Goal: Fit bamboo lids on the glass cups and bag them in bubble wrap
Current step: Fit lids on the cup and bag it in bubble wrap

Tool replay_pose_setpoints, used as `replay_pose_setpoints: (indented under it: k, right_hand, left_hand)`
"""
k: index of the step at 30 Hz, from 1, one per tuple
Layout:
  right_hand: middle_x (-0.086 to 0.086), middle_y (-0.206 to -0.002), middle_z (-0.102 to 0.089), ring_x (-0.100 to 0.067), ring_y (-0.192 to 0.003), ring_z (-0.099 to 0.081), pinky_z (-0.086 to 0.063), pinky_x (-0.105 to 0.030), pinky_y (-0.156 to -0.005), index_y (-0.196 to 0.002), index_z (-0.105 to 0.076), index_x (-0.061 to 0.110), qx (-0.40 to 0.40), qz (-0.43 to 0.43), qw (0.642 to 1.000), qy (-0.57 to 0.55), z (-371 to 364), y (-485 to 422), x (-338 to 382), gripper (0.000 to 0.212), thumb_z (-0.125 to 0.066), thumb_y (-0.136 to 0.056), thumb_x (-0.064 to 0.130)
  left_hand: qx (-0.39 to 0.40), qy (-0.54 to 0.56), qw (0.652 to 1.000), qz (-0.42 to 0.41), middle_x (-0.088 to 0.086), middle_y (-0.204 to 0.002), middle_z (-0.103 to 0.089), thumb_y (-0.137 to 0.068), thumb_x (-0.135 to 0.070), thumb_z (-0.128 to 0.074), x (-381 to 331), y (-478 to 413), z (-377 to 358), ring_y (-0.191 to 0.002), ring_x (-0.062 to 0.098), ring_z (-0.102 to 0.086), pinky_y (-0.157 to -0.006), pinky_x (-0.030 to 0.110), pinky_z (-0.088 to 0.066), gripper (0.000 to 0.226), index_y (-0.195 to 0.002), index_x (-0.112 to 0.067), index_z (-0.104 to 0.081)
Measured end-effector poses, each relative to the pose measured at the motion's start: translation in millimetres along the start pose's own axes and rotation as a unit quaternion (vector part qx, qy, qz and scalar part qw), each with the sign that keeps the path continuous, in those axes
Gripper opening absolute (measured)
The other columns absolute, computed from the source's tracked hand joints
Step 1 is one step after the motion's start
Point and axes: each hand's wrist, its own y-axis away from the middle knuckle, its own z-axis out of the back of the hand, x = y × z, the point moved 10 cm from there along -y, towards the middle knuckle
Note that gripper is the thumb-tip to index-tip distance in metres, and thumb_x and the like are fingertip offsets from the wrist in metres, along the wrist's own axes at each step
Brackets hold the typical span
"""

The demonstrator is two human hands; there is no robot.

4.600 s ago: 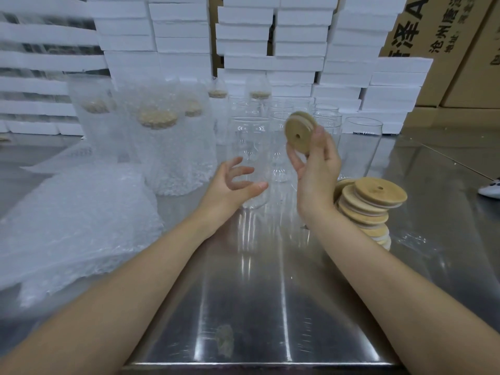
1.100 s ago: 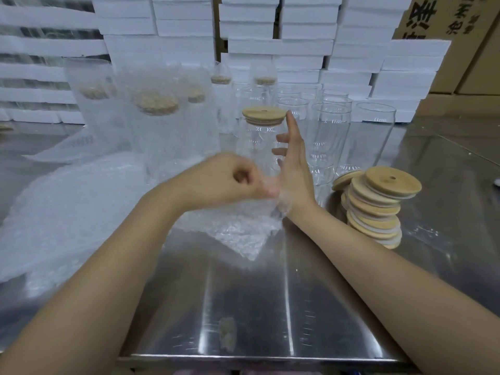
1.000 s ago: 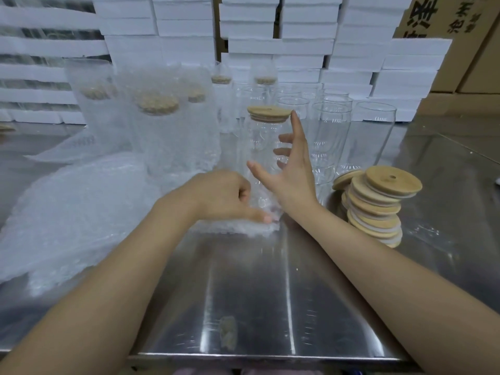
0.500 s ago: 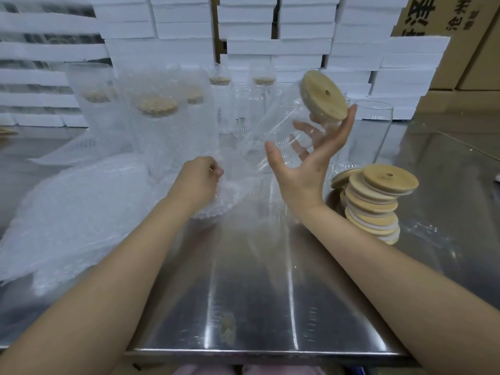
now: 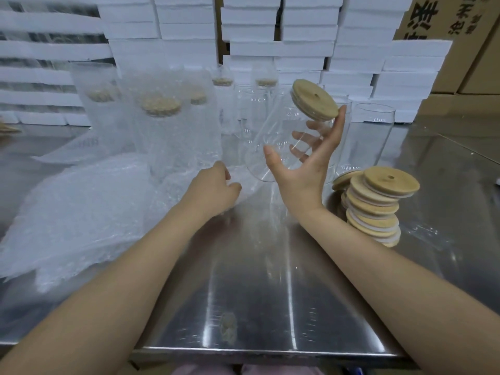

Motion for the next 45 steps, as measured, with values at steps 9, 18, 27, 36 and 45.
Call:
replay_pose_setpoints:
  k: [9, 18, 27, 36, 45]
  right_hand:
    - [0.006, -0.125, -0.040, -0.003, -0.103, -0.054, -0.055, -0.034, -0.086, -0.152, -0.005, 0.036, 0.080, -0.006, 0.994, 0.080, -20, 3, -10, 0.114, -0.080, -0.067, 0.047]
    - [0.014, -0.125, -0.041, 0.001, -0.101, -0.053, -0.055, -0.036, -0.078, -0.149, -0.008, 0.046, 0.120, 0.017, 0.978, 0.171, -25, 3, -8, 0.106, -0.077, -0.068, 0.052]
    - [0.006, -0.128, -0.041, -0.002, -0.102, -0.054, -0.056, -0.035, -0.078, -0.149, 0.005, 0.041, 0.072, 0.031, 0.988, 0.130, -14, -3, -1, 0.109, -0.072, -0.074, 0.054]
    - [0.016, -0.144, -0.017, -0.017, -0.103, -0.058, -0.058, -0.039, -0.084, -0.148, 0.009, 0.032, 0.033, -0.014, 0.998, -0.049, -8, -4, -8, 0.114, -0.077, -0.073, 0.033]
    - [-0.022, -0.143, -0.025, 0.011, -0.081, -0.057, -0.050, -0.019, -0.080, -0.130, -0.016, 0.011, -0.030, -0.019, 0.995, -0.097, 2, -5, -4, 0.082, -0.074, -0.073, 0.010]
  left_hand:
    - [-0.079, 0.001, 0.989, -0.126, 0.009, -0.103, -0.050, -0.085, 0.008, -0.042, -26, 6, 20, -0.092, 0.028, -0.053, -0.079, 0.040, -0.045, 0.025, -0.103, -0.007, -0.050]
    - [0.068, -0.081, 0.975, -0.195, -0.002, -0.108, -0.039, -0.090, -0.037, -0.062, -28, 6, -12, -0.115, 0.018, -0.039, -0.096, 0.034, -0.038, 0.023, -0.107, -0.023, -0.068]
    - [0.031, 0.056, 0.944, -0.323, -0.002, -0.110, -0.039, -0.093, -0.020, -0.062, -64, 25, 24, -0.106, 0.009, -0.034, -0.090, -0.001, -0.020, 0.011, -0.085, -0.022, -0.070]
    - [-0.085, 0.191, 0.921, -0.328, -0.013, -0.097, -0.038, -0.077, -0.025, -0.078, -69, 28, 46, -0.099, 0.009, -0.043, -0.095, 0.016, -0.033, 0.012, -0.083, -0.023, -0.068]
    - [-0.016, 0.219, 0.967, -0.128, -0.005, -0.077, -0.047, -0.087, -0.067, -0.022, -30, 8, 17, -0.061, 0.000, -0.042, -0.059, 0.016, -0.035, 0.065, -0.098, -0.010, -0.051]
